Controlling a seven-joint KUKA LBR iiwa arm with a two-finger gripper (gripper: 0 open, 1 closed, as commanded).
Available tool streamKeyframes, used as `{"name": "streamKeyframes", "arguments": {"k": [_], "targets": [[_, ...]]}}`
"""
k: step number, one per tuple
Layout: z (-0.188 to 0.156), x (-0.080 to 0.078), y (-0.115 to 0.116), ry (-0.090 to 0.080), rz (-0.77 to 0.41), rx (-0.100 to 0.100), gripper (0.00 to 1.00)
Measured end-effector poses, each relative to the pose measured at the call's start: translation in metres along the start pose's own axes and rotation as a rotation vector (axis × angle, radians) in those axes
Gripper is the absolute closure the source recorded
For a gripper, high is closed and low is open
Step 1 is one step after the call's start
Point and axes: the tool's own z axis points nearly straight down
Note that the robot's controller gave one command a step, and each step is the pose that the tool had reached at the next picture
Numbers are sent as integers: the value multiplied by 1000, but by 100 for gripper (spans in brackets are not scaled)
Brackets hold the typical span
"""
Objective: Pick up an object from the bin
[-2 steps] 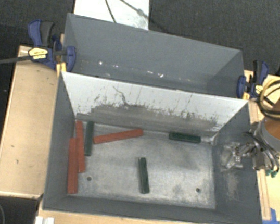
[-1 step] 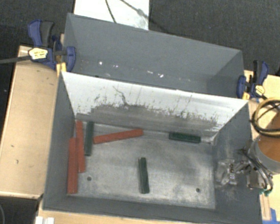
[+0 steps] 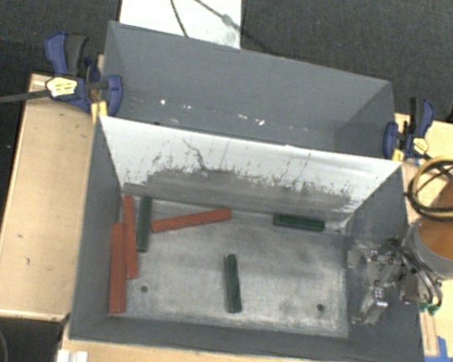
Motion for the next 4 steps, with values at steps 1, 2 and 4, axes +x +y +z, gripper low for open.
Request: {"name": "streamKeyframes", "arguments": {"k": [1,2,4], "targets": [[0,0,0,0,-4,0,100],[4,-42,-13,-4,-358,1,100],[5,-41,-12,-2,-359,0,100]]}}
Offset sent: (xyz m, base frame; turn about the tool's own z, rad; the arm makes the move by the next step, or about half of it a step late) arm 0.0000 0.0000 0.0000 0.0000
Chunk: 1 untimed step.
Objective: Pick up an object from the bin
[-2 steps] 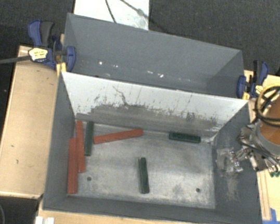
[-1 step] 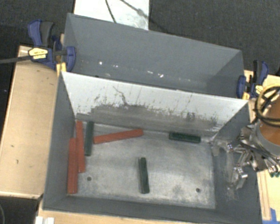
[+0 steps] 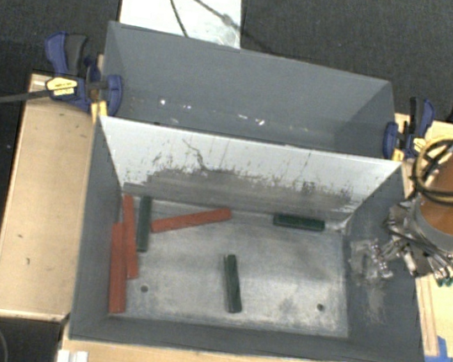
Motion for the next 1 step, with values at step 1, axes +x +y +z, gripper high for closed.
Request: {"name": "streamKeyframes", "arguments": {"k": [1], "targets": [[0,0,0,0,0,0,0]]}}
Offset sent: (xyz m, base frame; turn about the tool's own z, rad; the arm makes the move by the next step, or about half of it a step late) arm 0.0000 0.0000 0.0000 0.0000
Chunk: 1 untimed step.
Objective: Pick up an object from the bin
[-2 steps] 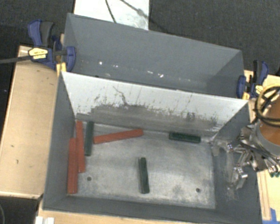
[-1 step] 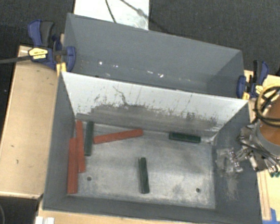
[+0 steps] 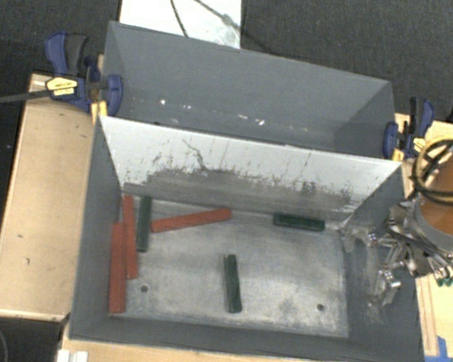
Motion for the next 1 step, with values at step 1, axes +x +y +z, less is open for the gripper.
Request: {"name": "streamKeyframes", "arguments": {"k": [1], "targets": [[0,0,0,0,0,0,100]]}}
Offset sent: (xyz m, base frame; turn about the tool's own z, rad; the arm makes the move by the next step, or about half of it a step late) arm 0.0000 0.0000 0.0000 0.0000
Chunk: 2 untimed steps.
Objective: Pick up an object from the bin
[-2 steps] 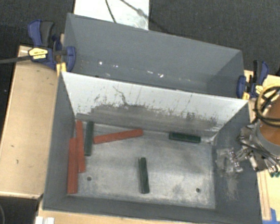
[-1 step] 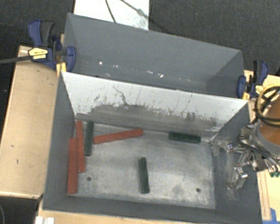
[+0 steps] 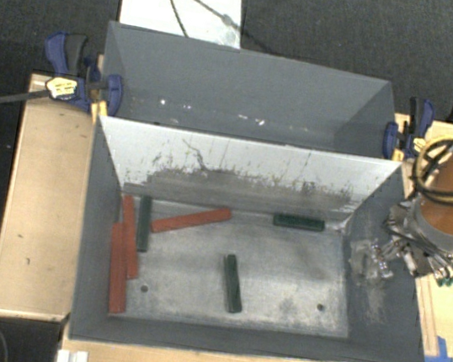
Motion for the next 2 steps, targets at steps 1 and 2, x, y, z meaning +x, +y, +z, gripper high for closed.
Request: {"name": "streamKeyframes", "arguments": {"k": [1,2], "targets": [[0,0,0,0,0,0,0],[0,0,0,0,0,0,100]]}}
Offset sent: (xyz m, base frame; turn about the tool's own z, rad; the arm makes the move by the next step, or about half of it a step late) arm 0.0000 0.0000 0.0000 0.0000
